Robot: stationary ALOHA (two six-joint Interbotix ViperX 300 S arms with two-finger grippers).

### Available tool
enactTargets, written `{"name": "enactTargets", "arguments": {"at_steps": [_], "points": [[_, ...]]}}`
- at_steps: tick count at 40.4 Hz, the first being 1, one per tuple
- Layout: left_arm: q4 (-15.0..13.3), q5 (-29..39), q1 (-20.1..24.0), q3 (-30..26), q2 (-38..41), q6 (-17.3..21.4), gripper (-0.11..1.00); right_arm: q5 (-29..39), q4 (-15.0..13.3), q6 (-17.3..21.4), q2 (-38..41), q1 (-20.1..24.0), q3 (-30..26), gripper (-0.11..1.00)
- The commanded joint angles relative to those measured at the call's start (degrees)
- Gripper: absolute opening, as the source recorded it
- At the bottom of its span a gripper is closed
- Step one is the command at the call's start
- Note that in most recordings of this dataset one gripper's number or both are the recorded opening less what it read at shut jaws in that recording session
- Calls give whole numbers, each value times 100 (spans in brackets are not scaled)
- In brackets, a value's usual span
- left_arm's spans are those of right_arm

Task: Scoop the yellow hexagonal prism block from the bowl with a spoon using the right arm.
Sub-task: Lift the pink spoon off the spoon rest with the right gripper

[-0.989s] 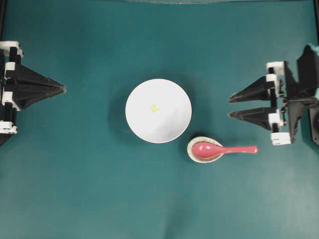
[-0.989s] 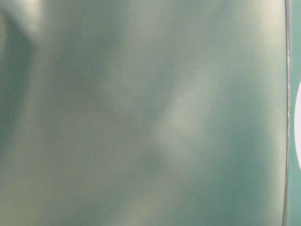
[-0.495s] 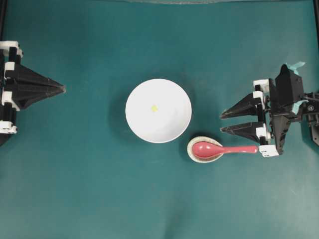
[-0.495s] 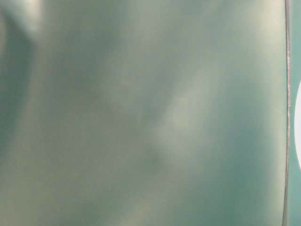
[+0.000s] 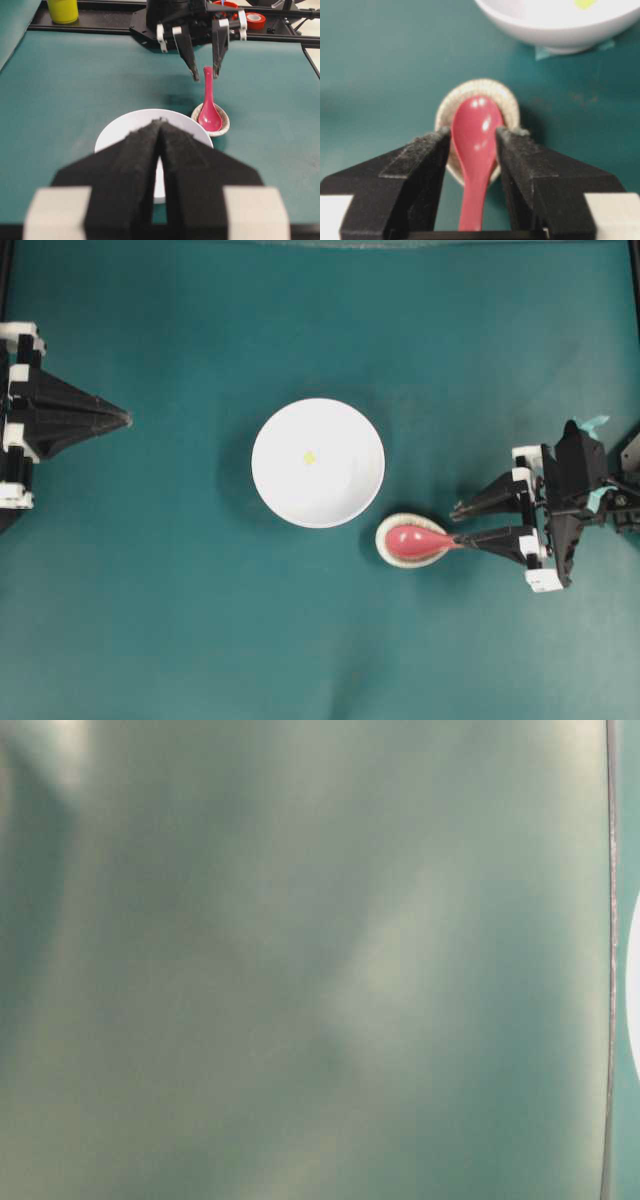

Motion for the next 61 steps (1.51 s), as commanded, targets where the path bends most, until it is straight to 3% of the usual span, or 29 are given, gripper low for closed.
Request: {"name": "enactTargets", "arguments": {"at_steps": [1,15,46,61], "points": [[18,-26,18,-158,26,0,-1,-396,185,-9,325,220,-79,48],[18,-26,18,-158,26,-9,-1,-861,589,-9,1028,633,-149,48],[18,-26,18,-158,26,0,-1,-765,589,-272,1063,642,18,47],[18,-26,18,-149,35,0,-1,-765,580,-308,1063,642,44,38]]}}
